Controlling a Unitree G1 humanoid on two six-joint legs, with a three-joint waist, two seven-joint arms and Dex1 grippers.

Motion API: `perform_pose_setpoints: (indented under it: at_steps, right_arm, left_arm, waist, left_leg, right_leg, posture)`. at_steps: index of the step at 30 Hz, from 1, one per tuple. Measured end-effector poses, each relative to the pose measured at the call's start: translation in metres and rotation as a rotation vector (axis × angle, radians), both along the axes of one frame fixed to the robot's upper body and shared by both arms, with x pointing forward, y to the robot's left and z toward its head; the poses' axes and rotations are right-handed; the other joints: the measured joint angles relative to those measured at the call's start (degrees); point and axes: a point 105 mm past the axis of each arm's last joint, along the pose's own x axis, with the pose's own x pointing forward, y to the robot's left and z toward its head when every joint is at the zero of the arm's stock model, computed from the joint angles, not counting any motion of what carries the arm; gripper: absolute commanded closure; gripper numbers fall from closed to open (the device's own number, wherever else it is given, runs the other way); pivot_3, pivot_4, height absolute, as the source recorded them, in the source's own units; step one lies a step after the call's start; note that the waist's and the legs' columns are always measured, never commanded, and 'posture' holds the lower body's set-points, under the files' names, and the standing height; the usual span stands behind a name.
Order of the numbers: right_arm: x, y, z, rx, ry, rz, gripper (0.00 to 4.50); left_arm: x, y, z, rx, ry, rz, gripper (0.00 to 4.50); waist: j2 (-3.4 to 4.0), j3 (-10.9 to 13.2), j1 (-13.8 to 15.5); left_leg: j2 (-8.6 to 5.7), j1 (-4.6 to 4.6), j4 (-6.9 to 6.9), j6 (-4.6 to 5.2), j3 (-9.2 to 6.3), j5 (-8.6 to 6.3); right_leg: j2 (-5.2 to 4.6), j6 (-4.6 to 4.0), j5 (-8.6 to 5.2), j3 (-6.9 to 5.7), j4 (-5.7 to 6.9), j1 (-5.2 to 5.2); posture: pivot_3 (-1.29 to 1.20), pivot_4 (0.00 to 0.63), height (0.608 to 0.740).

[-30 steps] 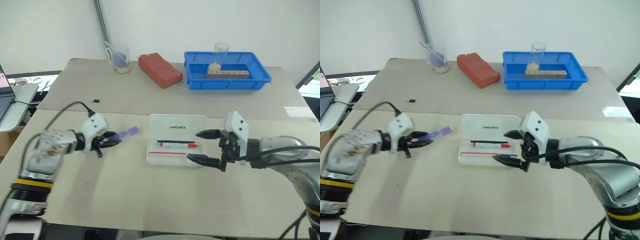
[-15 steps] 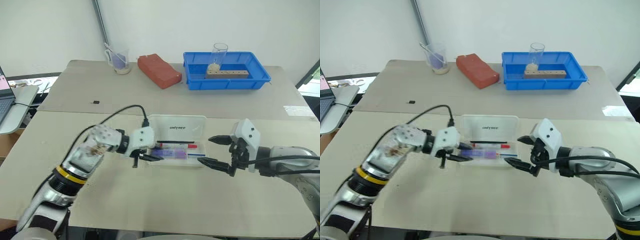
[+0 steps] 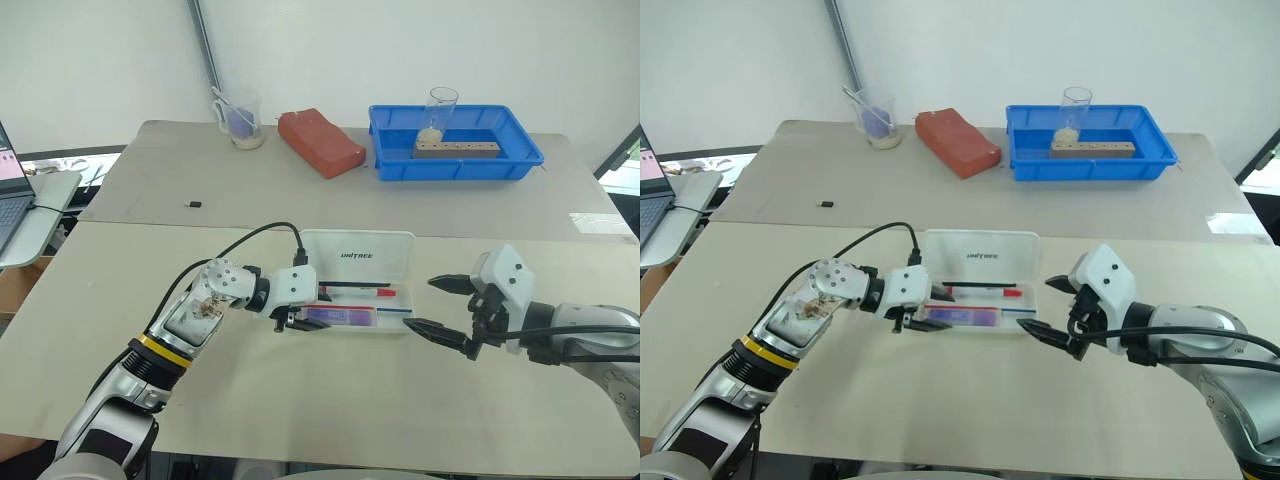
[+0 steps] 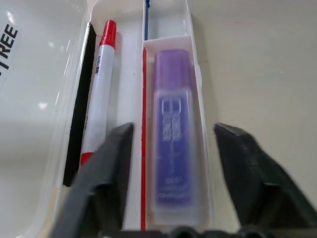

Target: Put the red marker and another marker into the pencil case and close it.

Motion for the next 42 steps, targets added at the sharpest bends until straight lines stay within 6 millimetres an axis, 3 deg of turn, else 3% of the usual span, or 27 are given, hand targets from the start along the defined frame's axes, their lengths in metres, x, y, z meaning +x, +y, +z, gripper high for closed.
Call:
perform_pose_setpoints:
  at_steps: [1,5,9,12,15,21,26,29,38,39,42]
  right_arm:
    - [0.000,-0.001,0.000,-0.002,0.001,-0.003,0.00]
    - [0.009,-0.019,-0.001,-0.040,0.000,-0.050,0.00]
    - [0.024,-0.062,-0.008,-0.125,0.004,-0.178,0.00]
    - [0.037,-0.108,-0.019,-0.217,0.023,-0.288,0.00]
    - [0.042,-0.137,-0.031,-0.272,0.076,-0.319,0.00]
    - [0.051,-0.159,-0.056,-0.330,0.176,-0.300,0.00]
    - [0.063,-0.160,-0.066,-0.307,0.189,-0.307,0.00]
    - [0.068,-0.159,-0.067,-0.283,0.184,-0.312,0.81]
    - [0.067,-0.154,-0.069,-0.269,0.205,-0.281,3.97]
    - [0.067,-0.154,-0.069,-0.269,0.206,-0.278,4.22]
    - [0.066,-0.144,-0.063,-0.258,0.200,-0.224,4.25]
  left_arm:
    - [-0.001,0.000,0.002,-0.007,0.004,-0.002,0.04]
    - [-0.004,0.003,0.016,-0.031,0.002,-0.014,0.04]
    - [0.005,0.005,0.045,-0.077,-0.048,-0.009,0.04]
    - [0.000,-0.016,0.089,-0.183,-0.133,-0.099,0.04]
    - [-0.011,-0.030,0.104,-0.218,-0.169,-0.180,0.04]
    - [-0.027,-0.043,0.107,-0.249,-0.131,-0.268,0.04]
    - [-0.034,-0.046,0.108,-0.240,-0.131,-0.293,0.04]
    - [-0.035,-0.045,0.107,-0.231,-0.132,-0.291,0.00]
    - [-0.034,-0.040,0.106,-0.209,-0.137,-0.278,0.00]
    - [-0.034,-0.040,0.106,-0.208,-0.137,-0.278,0.00]
    - [-0.034,-0.039,0.105,-0.207,-0.133,-0.274,0.00]
  waist:
    - [0.00,0.00,0.00]
    - [0.01,0.00,0.01]
    - [-0.02,0.03,0.41]
    - [-0.02,0.04,0.78]
    - [0.11,0.04,0.53]
    - [0.41,0.18,-0.60]
    - [0.41,0.20,-0.25]
    - [0.41,0.20,-0.13]
    - [0.42,0.19,-0.03]
    - [0.42,0.19,-0.02]
    - [0.47,0.21,-0.09]
  left_leg:
    - [0.00,0.00,0.00,0.00,0.00,0.00]
    - [-0.01,0.02,0.01,0.00,0.00,0.00]
    - [-0.02,0.16,0.04,0.00,-0.01,0.00]
    - [-0.11,0.17,0.09,0.00,0.02,0.00]
    - [-0.12,0.23,0.08,0.06,0.05,-0.03]
    - [-0.04,0.32,0.09,0.07,0.00,-0.03]
    - [-0.08,0.31,0.12,0.06,0.00,-0.03]
    - [-0.09,0.33,0.15,0.06,-0.01,-0.03]
    - [-0.10,0.34,0.15,0.06,-0.01,-0.03]
    - [-0.10,0.34,0.15,0.06,-0.01,-0.03]
    - [-0.10,0.33,0.15,0.06,-0.01,-0.03]
  right_leg:
    - [0.00,0.00,0.00,-0.01,0.00,0.00]
    - [-0.01,0.01,-0.01,-0.01,0.00,0.02]
    - [-0.02,0.06,-0.04,-0.04,-0.09,0.24]
    - [-0.08,0.31,-0.16,0.01,-0.19,0.37]
    - [-0.07,0.25,-0.11,0.07,-0.27,0.45]
    - [0.11,0.22,-0.12,0.16,-0.10,0.44]
    - [0.09,0.21,-0.11,0.18,-0.13,0.51]
    - [0.09,0.21,-0.11,0.19,-0.15,0.58]
    - [0.08,0.20,-0.11,0.19,-0.14,0.60]
    - [0.08,0.20,-0.11,0.19,-0.14,0.60]
    - [0.08,0.21,-0.11,0.19,-0.13,0.58]
  posture:
    - [0.00,0.150,0.740]
    - [0.00,0.150,0.740]
    - [0.00,0.150,0.740]
    - [0.00,0.150,0.740]
    - [0.00,0.150,0.740]
    - [0.00,0.150,0.740]
    - [0.00,0.150,0.740]
    - [0.00,0.150,0.740]
    - [0.00,0.150,0.740]
    - [0.00,0.150,0.740]
    - [0.00,0.150,0.740]
